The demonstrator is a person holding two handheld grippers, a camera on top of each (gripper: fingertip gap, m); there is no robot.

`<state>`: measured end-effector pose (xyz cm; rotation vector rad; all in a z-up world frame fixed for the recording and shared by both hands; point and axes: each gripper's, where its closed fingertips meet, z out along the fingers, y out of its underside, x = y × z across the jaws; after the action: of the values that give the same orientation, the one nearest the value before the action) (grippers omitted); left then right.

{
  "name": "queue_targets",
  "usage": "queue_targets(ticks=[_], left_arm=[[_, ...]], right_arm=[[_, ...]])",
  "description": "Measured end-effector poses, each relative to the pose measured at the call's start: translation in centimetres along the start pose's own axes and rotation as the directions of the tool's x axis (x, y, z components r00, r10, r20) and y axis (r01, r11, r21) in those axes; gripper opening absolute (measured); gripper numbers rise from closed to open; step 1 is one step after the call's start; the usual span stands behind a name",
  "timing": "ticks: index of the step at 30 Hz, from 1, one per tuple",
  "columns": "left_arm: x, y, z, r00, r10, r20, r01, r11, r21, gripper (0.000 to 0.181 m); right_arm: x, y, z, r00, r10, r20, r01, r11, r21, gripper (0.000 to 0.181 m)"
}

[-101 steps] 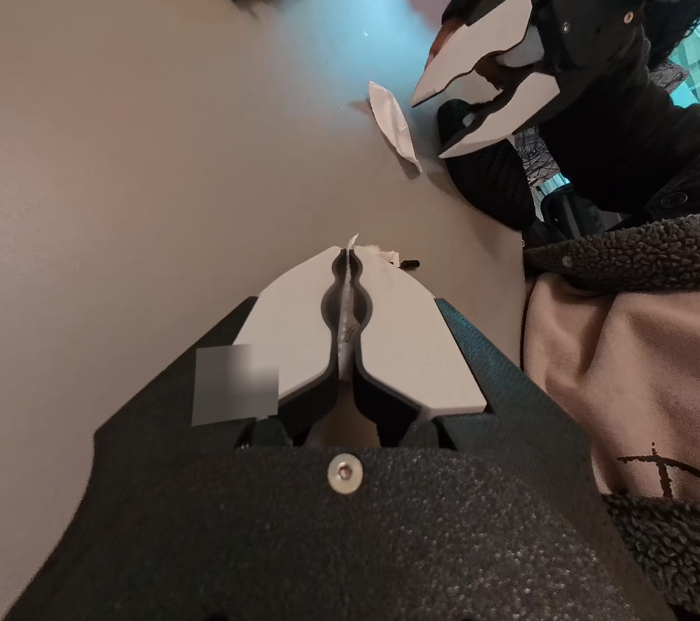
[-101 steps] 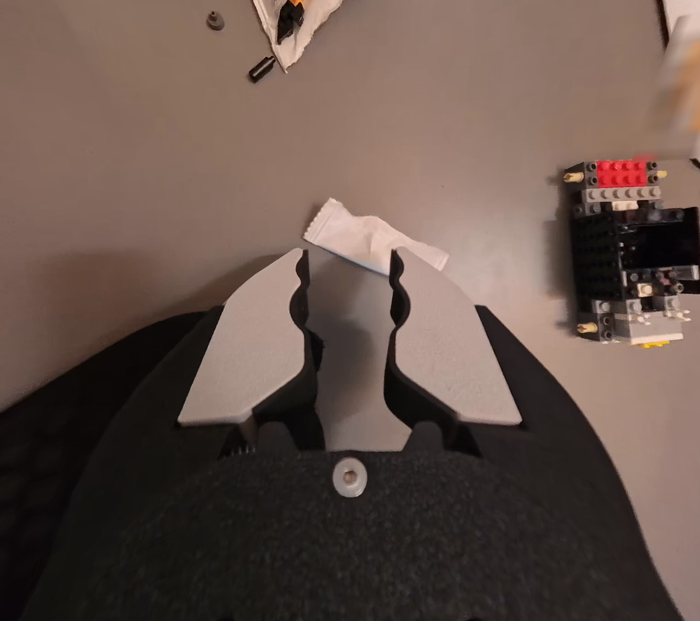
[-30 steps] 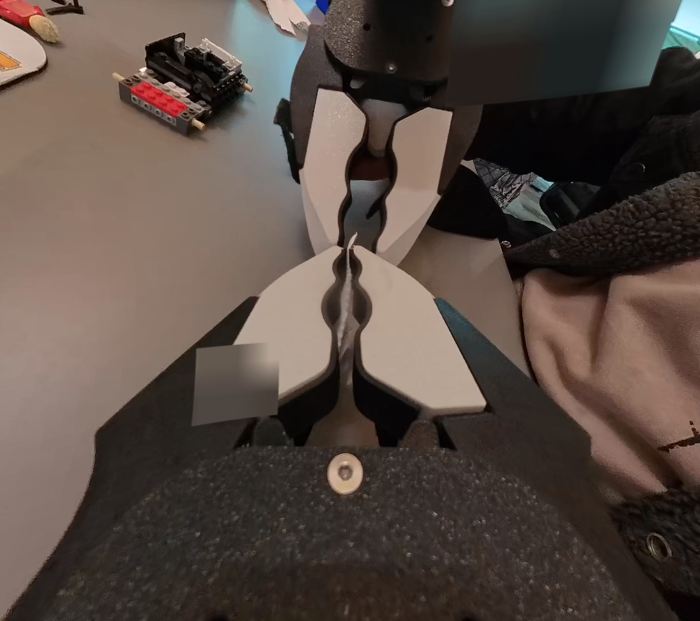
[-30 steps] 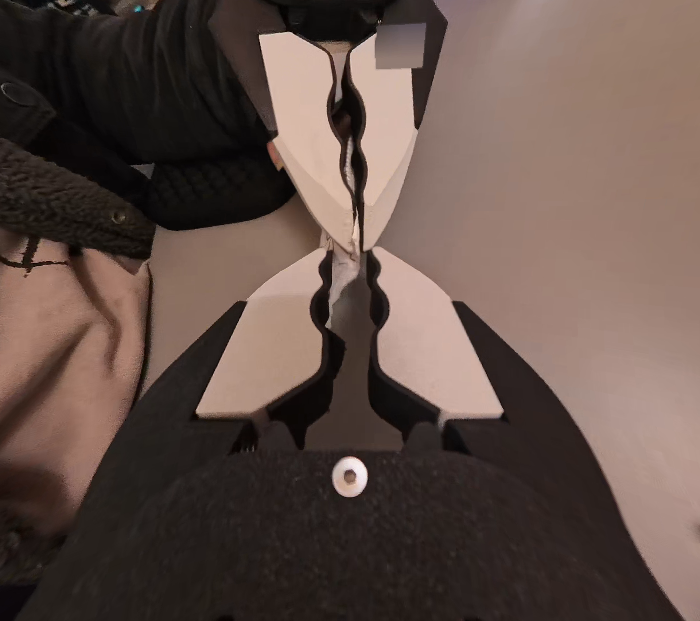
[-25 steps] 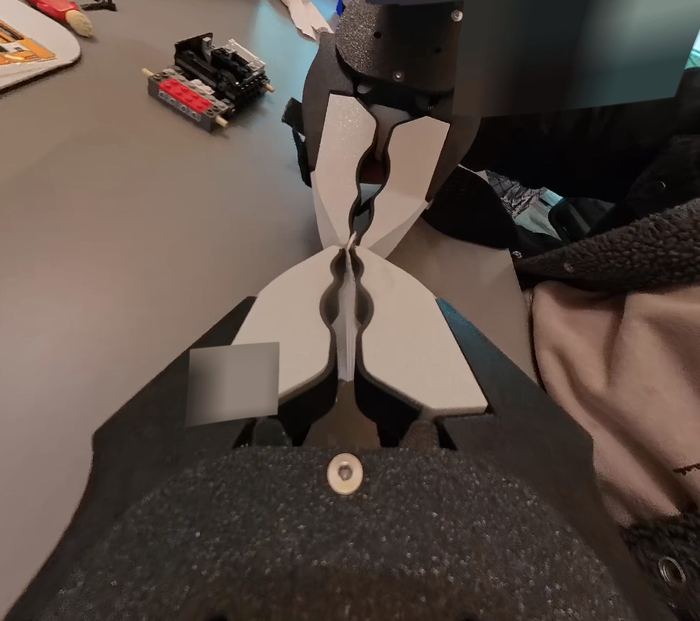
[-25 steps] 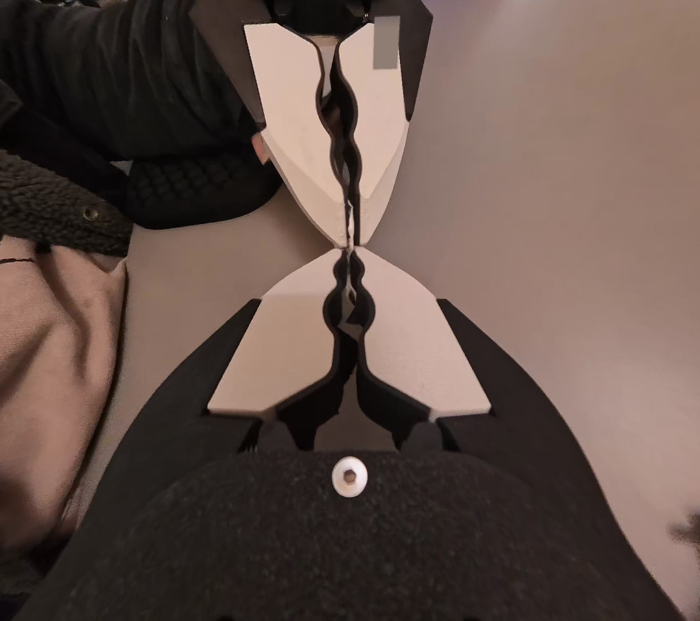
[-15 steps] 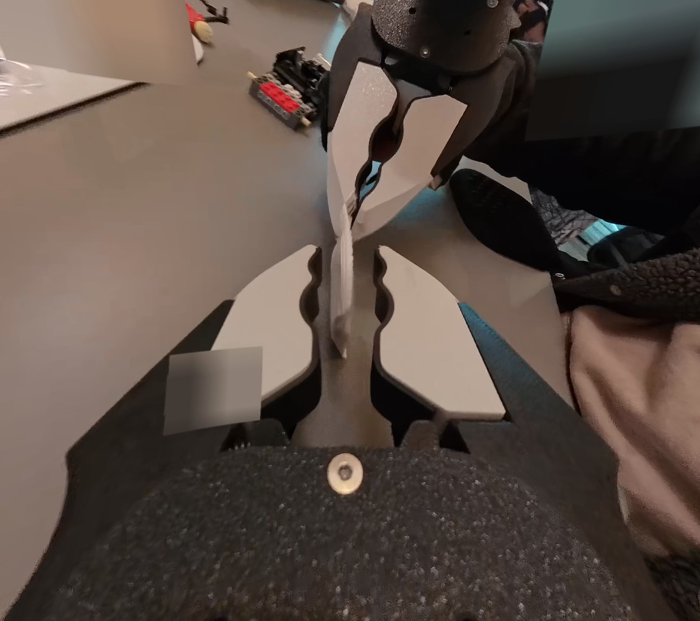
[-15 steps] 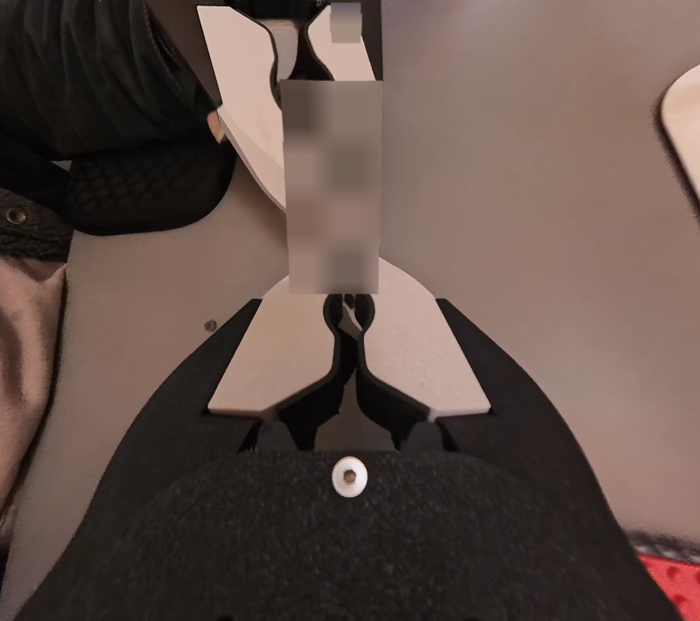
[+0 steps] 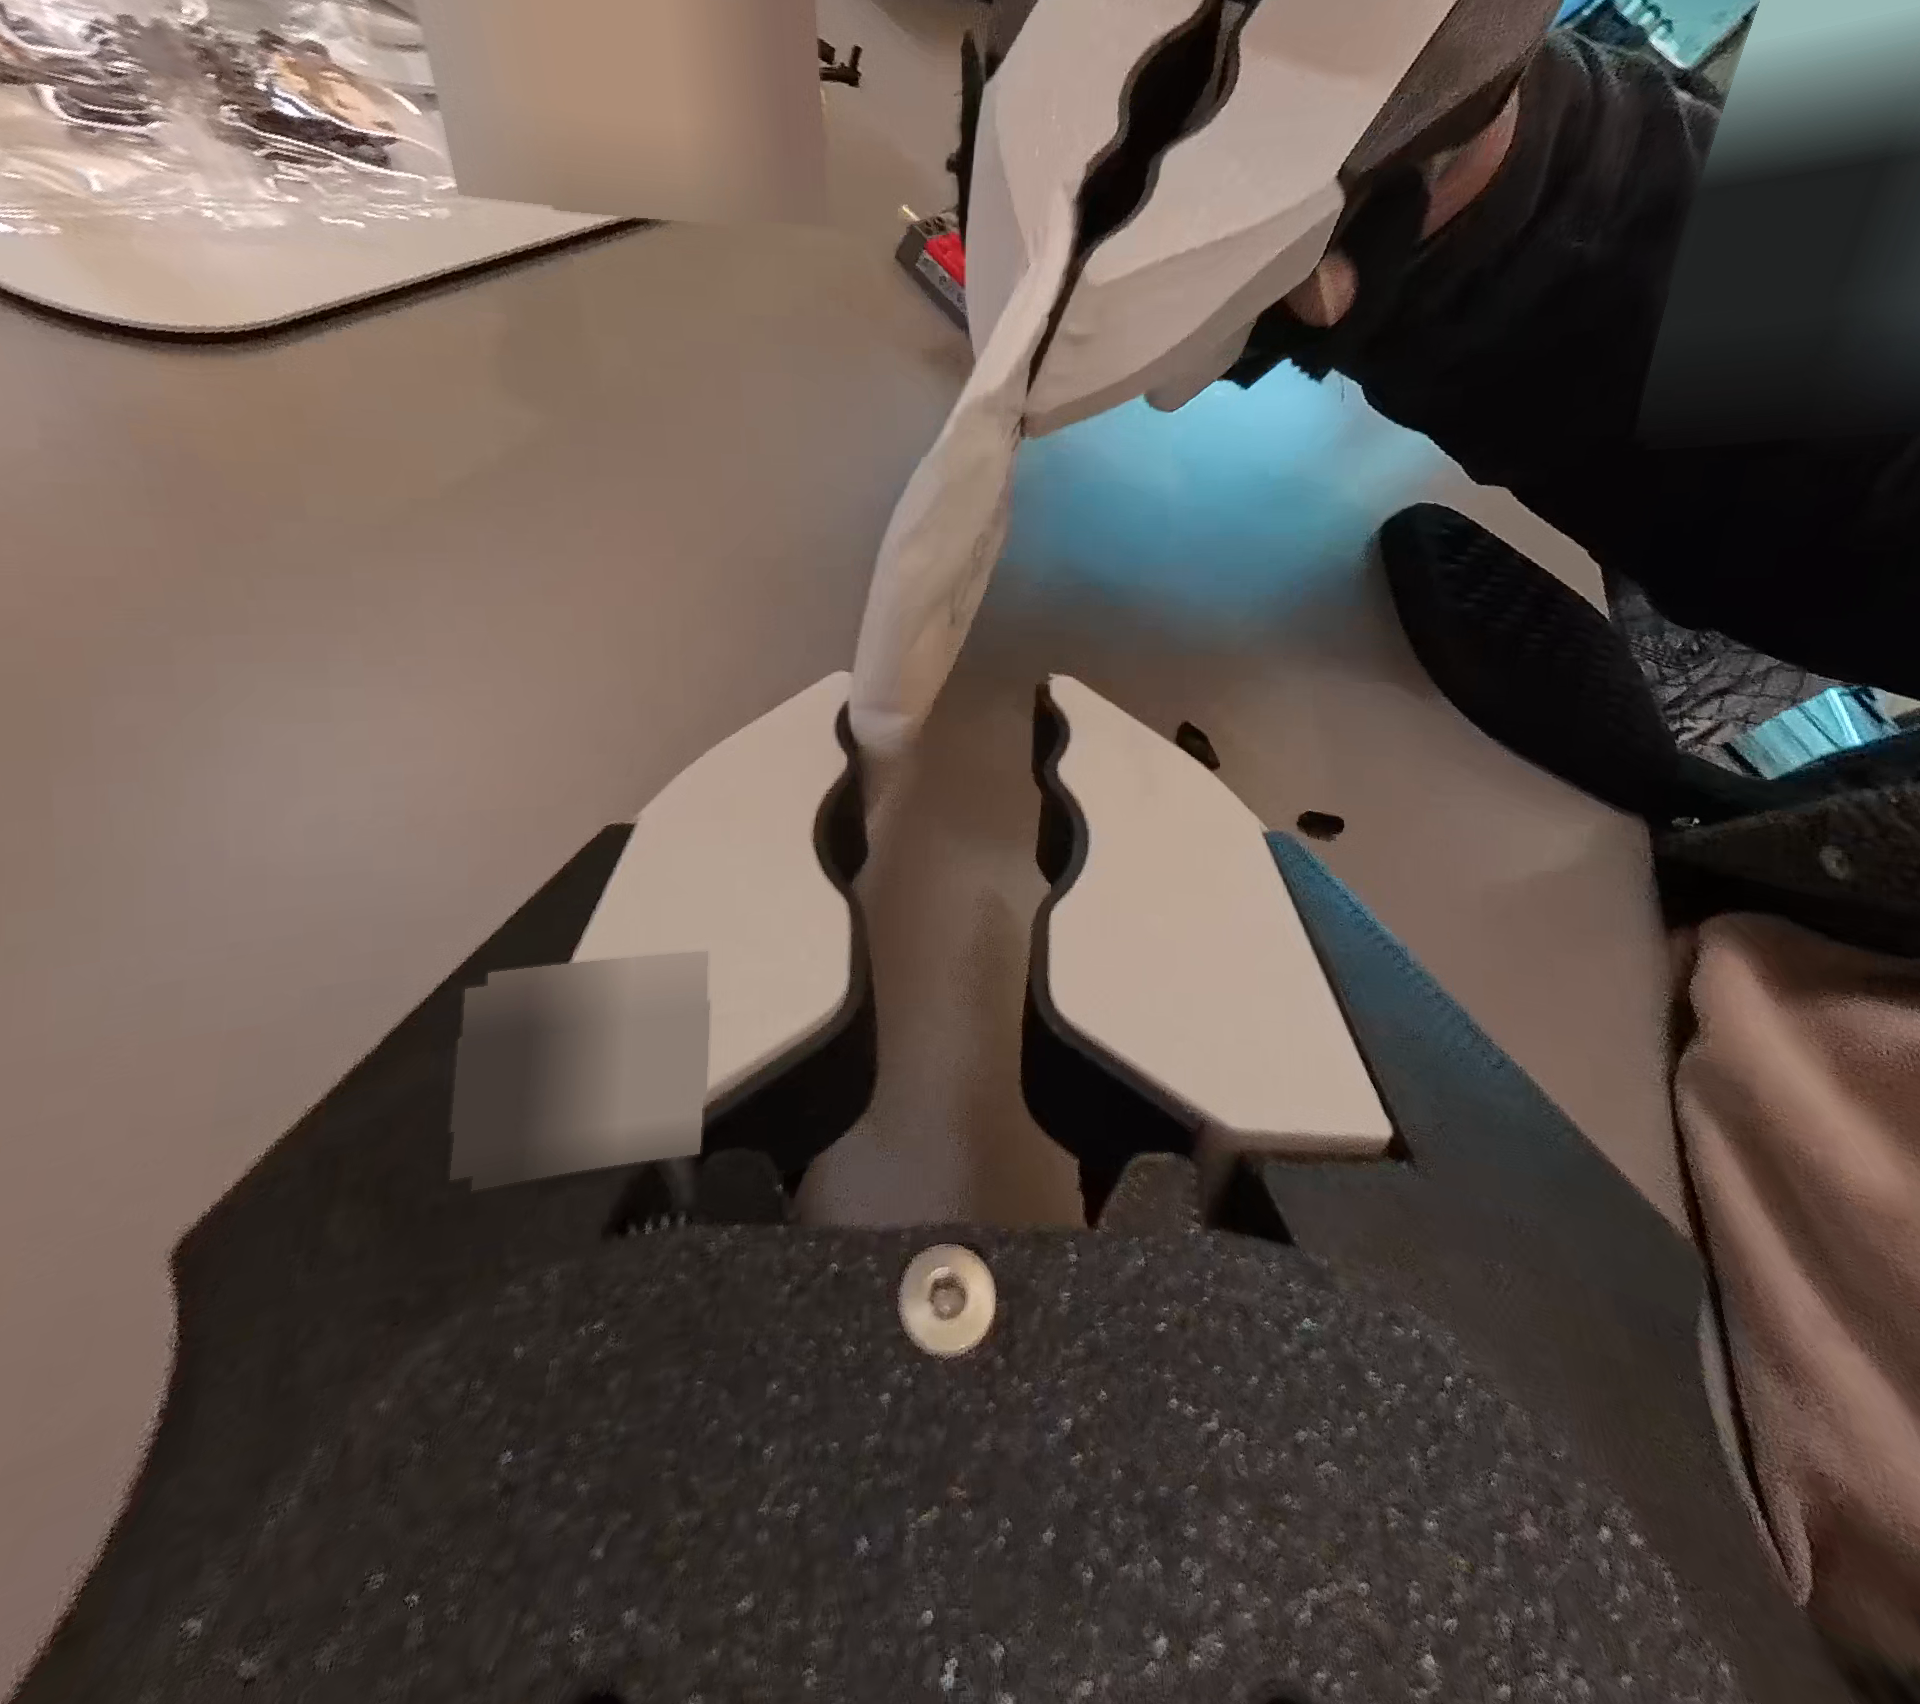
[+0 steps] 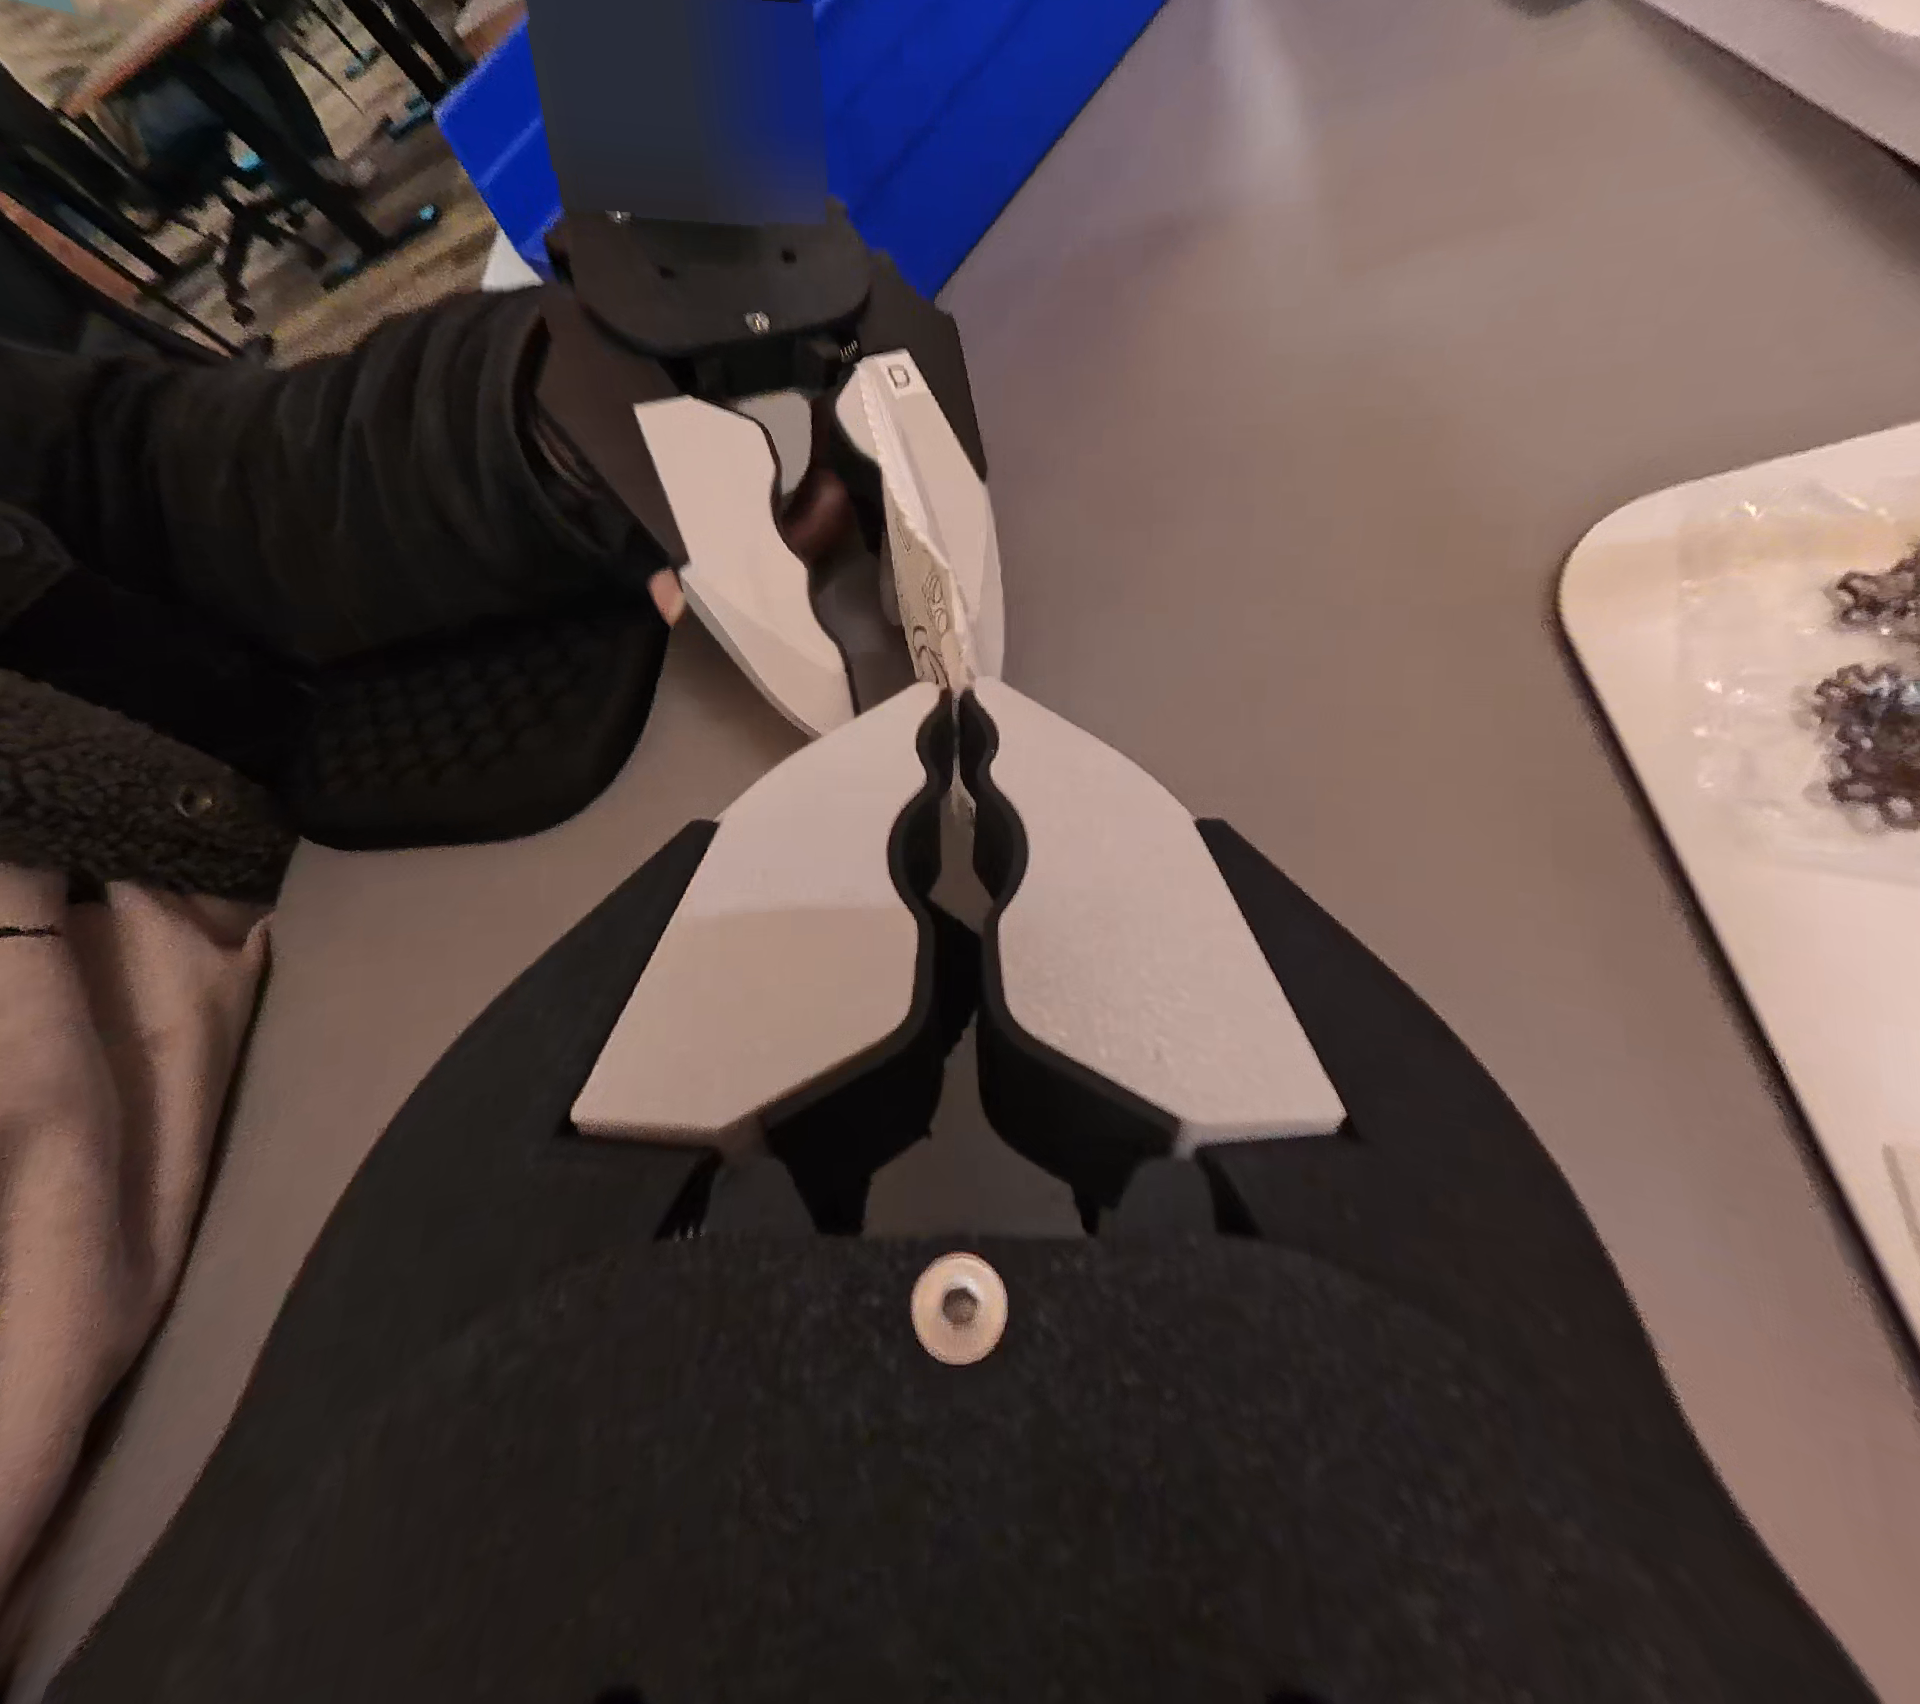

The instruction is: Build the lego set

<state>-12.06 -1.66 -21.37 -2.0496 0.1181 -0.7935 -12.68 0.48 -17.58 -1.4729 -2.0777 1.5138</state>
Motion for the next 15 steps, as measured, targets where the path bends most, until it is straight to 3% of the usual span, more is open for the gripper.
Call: queue_targets(ticks=[5, 15], left_arm=[[-1.5, -0.6, -0.8, 0.997, -0.013, 0.080, 0.009, 0.999, 0.039, 0.008], [-3.8, 0.3, -2.5, 0.968, -0.109, 0.226, 0.101, 0.994, 0.049, 0.004]], right_arm=[[0.7, -1.3, 0.6, 1.000, 0.021, 0.019, -0.022, 0.999, 0.034, 0.000], [2.8, -1.2, 3.1, 0.998, 0.051, -0.024, -0.051, 0.999, -0.005, 0.004]])
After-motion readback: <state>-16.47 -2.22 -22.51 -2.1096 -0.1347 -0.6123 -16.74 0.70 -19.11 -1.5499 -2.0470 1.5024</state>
